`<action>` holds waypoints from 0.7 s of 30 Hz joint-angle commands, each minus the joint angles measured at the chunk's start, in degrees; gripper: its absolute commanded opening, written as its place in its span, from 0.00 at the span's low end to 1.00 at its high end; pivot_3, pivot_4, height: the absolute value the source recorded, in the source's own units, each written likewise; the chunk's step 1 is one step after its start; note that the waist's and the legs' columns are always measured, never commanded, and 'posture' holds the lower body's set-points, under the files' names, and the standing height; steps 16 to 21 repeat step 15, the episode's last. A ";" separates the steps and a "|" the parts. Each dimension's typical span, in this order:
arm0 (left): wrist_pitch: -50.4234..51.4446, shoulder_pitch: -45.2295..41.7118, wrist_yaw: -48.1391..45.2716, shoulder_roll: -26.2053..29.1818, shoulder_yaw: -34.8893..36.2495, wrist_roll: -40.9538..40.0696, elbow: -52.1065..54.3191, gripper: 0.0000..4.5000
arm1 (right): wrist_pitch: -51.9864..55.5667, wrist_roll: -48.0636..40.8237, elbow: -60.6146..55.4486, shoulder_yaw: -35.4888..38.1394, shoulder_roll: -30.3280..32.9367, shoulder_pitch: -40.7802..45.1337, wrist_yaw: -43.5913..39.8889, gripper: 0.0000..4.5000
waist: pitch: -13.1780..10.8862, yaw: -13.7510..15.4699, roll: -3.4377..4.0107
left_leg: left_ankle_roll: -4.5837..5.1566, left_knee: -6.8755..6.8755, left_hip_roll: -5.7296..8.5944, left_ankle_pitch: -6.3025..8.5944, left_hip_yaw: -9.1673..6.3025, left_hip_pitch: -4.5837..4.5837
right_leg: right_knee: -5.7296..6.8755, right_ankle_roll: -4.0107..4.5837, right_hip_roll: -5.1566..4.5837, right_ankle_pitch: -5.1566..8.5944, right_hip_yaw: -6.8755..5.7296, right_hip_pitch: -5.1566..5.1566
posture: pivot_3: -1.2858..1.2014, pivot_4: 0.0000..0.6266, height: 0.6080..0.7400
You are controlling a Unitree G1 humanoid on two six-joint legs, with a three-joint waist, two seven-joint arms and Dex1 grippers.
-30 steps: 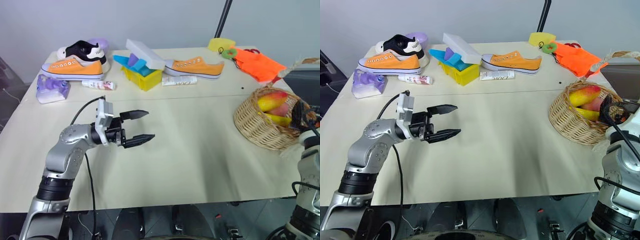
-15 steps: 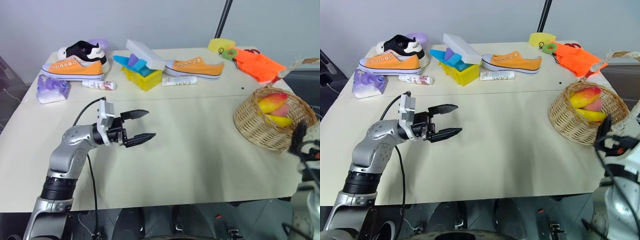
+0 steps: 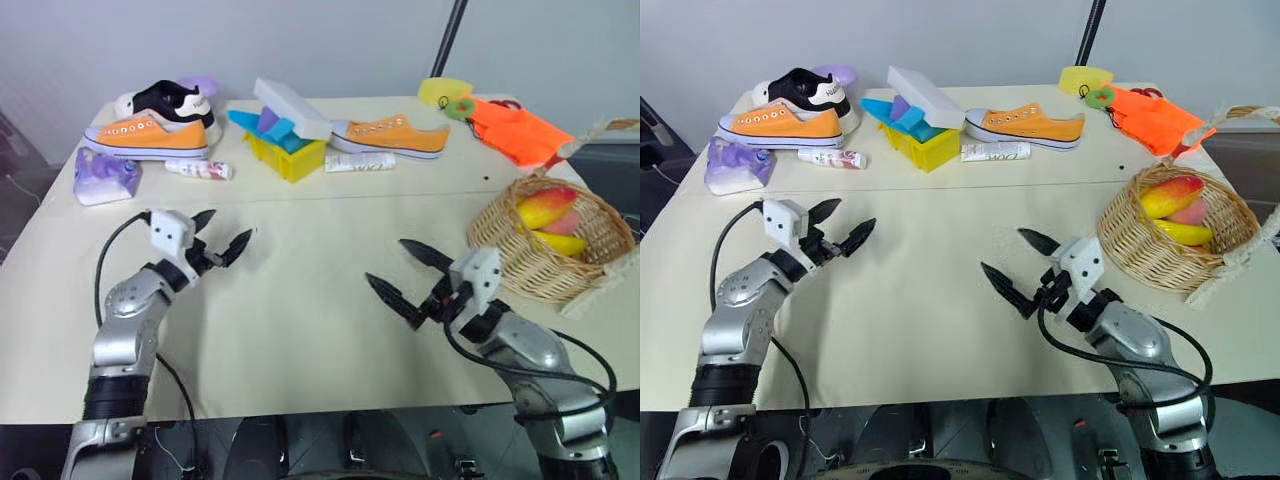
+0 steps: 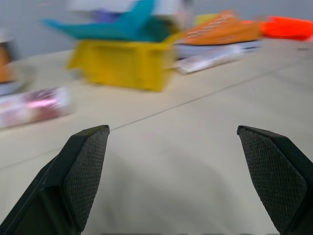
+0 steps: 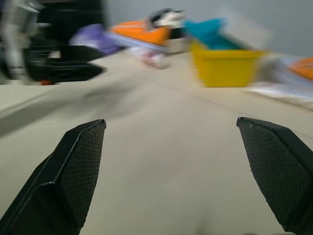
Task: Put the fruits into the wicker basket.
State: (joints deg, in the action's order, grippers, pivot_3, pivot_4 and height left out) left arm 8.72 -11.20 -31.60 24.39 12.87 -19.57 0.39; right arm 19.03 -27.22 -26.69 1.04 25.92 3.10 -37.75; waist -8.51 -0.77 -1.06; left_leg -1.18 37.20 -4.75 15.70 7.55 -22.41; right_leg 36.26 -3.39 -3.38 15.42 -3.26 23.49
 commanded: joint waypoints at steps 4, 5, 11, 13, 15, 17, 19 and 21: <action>3.40 5.39 9.40 -0.06 7.15 -0.29 9.58 1.00 | -3.16 0.69 9.17 -1.69 1.36 8.77 -7.64 0.99 | 0.04 0.16 -0.10 | 0.00 0.03 0.01 0.00 0.01 0.03 | 0.00 0.00 -0.05 0.00 -0.02 -0.05 | 0.52 0.24 1.00; 3.65 6.20 9.65 -0.12 7.73 -0.86 10.39 1.00 | -3.79 1.12 10.42 -1.95 1.48 9.54 -8.49 0.99 | 0.04 0.21 -0.10 | 0.00 0.03 0.02 0.00 0.01 0.03 | 0.00 0.00 -0.09 0.00 -0.02 -0.05 | 0.52 0.24 1.00; 4.51 9.17 12.53 0.67 9.37 0.18 12.93 1.00 | -7.30 2.92 18.31 -3.03 0.66 14.55 -11.96 0.99 | 0.05 0.11 -0.11 | 0.00 0.06 0.03 0.00 0.10 0.03 | 0.00 0.00 -0.16 -0.01 -0.03 -0.03 | 0.52 0.24 1.00; 4.22 9.09 13.39 0.65 9.40 0.83 12.91 1.00 | -8.12 3.43 19.04 -3.60 0.54 14.71 -12.89 0.99 | 0.05 0.17 -0.12 | 0.00 0.04 0.03 0.00 0.08 0.03 | 0.03 0.00 -0.14 -0.01 -0.04 -0.03 | 0.52 0.24 1.00; 3.91 9.04 13.53 0.86 9.00 1.51 12.77 1.00 | -8.64 3.89 19.40 -4.02 0.37 14.75 -13.50 0.99 | 0.05 0.13 -0.11 | 0.00 0.02 0.03 0.00 0.08 0.03 | 0.03 0.00 -0.14 -0.01 -0.04 -0.03 | 0.52 0.24 1.00; 3.91 9.04 13.53 0.86 9.00 1.51 12.77 1.00 | -8.64 3.89 19.40 -4.02 0.37 14.75 -13.50 0.99 | 0.05 0.13 -0.11 | 0.00 0.02 0.03 0.00 0.08 0.03 | 0.03 0.00 -0.14 -0.01 -0.04 -0.03 | 0.52 0.24 1.00; 3.91 9.04 13.53 0.86 9.00 1.51 12.77 1.00 | -8.64 3.89 19.40 -4.02 0.37 14.75 -13.50 0.99 | 0.05 0.13 -0.11 | 0.00 0.02 0.03 0.00 0.08 0.03 | 0.03 0.00 -0.14 -0.01 -0.04 -0.03 | 0.52 0.24 1.00; 3.91 9.04 13.53 0.86 9.00 1.51 12.77 1.00 | -8.64 3.89 19.40 -4.02 0.37 14.75 -13.50 0.99 | 0.05 0.13 -0.11 | 0.00 0.02 0.03 0.00 0.08 0.03 | 0.03 0.00 -0.14 -0.01 -0.04 -0.03 | 0.52 0.24 1.00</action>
